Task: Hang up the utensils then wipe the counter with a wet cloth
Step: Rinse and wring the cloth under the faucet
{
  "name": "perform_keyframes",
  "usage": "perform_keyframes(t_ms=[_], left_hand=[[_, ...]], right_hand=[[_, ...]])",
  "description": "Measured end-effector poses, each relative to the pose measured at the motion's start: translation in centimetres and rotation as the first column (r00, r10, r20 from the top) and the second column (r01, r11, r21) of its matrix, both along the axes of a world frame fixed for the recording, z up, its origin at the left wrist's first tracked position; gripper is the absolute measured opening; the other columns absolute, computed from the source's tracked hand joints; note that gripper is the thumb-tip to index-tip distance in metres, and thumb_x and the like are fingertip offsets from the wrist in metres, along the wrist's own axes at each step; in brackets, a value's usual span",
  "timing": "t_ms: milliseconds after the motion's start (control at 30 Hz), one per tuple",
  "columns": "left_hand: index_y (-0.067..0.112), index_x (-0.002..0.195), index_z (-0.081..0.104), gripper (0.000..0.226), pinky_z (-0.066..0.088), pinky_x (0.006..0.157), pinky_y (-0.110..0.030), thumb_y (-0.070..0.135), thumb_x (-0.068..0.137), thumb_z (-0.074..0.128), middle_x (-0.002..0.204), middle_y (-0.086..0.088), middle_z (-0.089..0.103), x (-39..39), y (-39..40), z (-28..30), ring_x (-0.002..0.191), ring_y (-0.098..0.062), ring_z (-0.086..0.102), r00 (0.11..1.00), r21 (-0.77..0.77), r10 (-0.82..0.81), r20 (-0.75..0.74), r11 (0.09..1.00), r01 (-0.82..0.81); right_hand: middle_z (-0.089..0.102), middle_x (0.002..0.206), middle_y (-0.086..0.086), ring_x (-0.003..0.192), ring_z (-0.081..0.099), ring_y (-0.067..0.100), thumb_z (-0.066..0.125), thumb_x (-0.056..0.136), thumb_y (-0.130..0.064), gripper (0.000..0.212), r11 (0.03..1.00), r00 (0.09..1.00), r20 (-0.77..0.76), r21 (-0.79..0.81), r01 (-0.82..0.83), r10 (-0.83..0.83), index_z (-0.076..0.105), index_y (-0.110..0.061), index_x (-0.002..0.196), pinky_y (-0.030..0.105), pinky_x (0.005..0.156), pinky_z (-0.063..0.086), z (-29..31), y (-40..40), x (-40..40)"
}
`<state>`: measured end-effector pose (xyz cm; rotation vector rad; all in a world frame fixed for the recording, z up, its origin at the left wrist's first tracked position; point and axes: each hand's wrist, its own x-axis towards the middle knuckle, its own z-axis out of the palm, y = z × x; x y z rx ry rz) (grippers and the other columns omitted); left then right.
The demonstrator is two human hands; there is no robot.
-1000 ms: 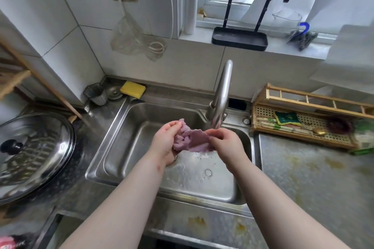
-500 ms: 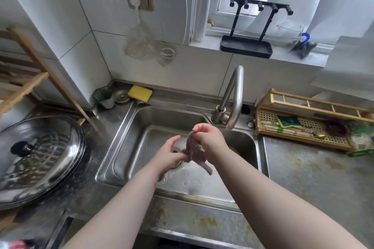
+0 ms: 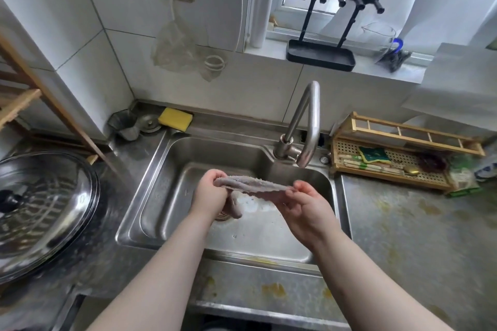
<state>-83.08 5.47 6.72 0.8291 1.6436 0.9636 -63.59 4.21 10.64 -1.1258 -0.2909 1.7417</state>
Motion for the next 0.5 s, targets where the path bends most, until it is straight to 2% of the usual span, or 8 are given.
perform_keyframes(t_ms=[100,167,233,267,300,367,433,500], left_hand=[[0.028,0.097,0.062,0.043,0.056,0.065,-0.033,-0.003,0.067,0.055,0.085,-0.006,0.071,-0.3,0.3,1.4,0.072,-0.02,0.068,0.998,0.098,-0.058,-0.013,0.993,0.059],[0.029,0.104,0.063,0.051,0.055,0.065,-0.032,0.0,0.062,0.058,0.091,-0.005,0.072,0.4,0.3,2.7,0.074,-0.016,0.066,0.989,0.165,-0.144,0.017,0.976,0.14],[0.02,0.111,0.062,0.053,0.05,0.055,-0.028,-0.011,0.068,0.06,0.082,-0.004,0.071,1.6,0.3,4.1,0.064,-0.015,0.062,0.964,0.21,-0.242,0.109,0.954,0.216],[0.016,0.113,0.062,0.053,0.047,0.051,-0.026,-0.015,0.07,0.059,0.079,-0.005,0.068,2.3,0.3,4.8,0.061,-0.016,0.06,0.947,0.225,-0.29,0.14,0.941,0.255],[0.014,0.113,0.064,0.052,0.047,0.05,-0.024,-0.016,0.071,0.06,0.079,-0.006,0.067,2.8,0.2,5.3,0.061,-0.017,0.059,0.933,0.24,-0.322,0.161,0.93,0.28],[0.016,0.109,0.068,0.05,0.053,0.06,-0.023,-0.015,0.07,0.064,0.086,-0.007,0.069,3.6,0.2,5.4,0.071,-0.016,0.063,0.925,0.274,-0.336,0.177,0.919,0.282],[0.016,0.105,0.07,0.047,0.057,0.076,-0.028,-0.015,0.07,0.067,0.096,-0.012,0.072,3.5,0.1,5.2,0.087,-0.019,0.069,0.93,0.276,-0.27,0.25,0.94,0.199],[0.017,0.107,0.069,0.045,0.057,0.082,-0.031,-0.013,0.074,0.07,0.108,-0.014,0.072,2.4,-0.1,4.3,0.101,-0.025,0.07,0.932,0.24,-0.2,0.301,0.962,0.129]], right_hand=[[0.059,0.097,0.027,0.081,0.066,0.037,0.038,0.093,0.021,0.039,0.984,0.989,0.124,-0.153,0.096,-0.077,0.049,-0.001,0.123,0.042,0.08,0.054,-2.3,-0.3,-0.3],[0.055,0.116,0.027,0.091,0.066,0.038,0.045,0.086,0.019,0.054,0.99,0.972,0.232,-0.143,-0.004,0.037,0.047,-0.004,0.135,0.036,0.082,0.053,-2.9,-0.6,-0.9],[0.048,0.135,0.011,0.109,0.059,0.026,0.061,0.069,0.003,0.081,0.959,0.838,0.477,-0.043,-0.279,0.265,0.043,-0.021,0.145,0.025,0.079,0.051,-2.5,-1.1,-2.0],[0.047,0.138,0.002,0.116,0.055,0.019,0.064,0.063,-0.006,0.09,0.902,0.701,0.626,-0.007,-0.433,0.341,0.04,-0.029,0.147,0.022,0.079,0.049,-1.9,-1.2,-2.8],[0.05,0.136,-0.003,0.118,0.054,0.014,0.066,0.062,-0.009,0.088,0.845,0.604,0.725,0.059,-0.532,0.33,0.043,-0.032,0.143,0.02,0.081,0.049,-1.9,-1.1,-3.5],[0.063,0.119,-0.007,0.108,0.061,0.008,0.068,0.068,-0.008,0.059,0.823,0.576,0.793,0.183,-0.538,0.2,0.058,-0.028,0.123,0.027,0.087,0.054,-1.9,-0.5,-4.5],[0.069,0.109,-0.011,0.102,0.066,0.007,0.067,0.079,-0.019,0.035,0.859,0.515,0.851,0.182,-0.479,0.107,0.064,-0.026,0.112,0.04,0.091,0.056,-2.0,0.5,-4.8],[0.07,0.098,-0.01,0.093,0.066,0.01,0.063,0.087,-0.017,0.022,0.863,0.415,0.902,0.11,-0.493,0.122,0.063,-0.027,0.107,0.034,0.079,0.055,-1.6,1.0,-4.5]])
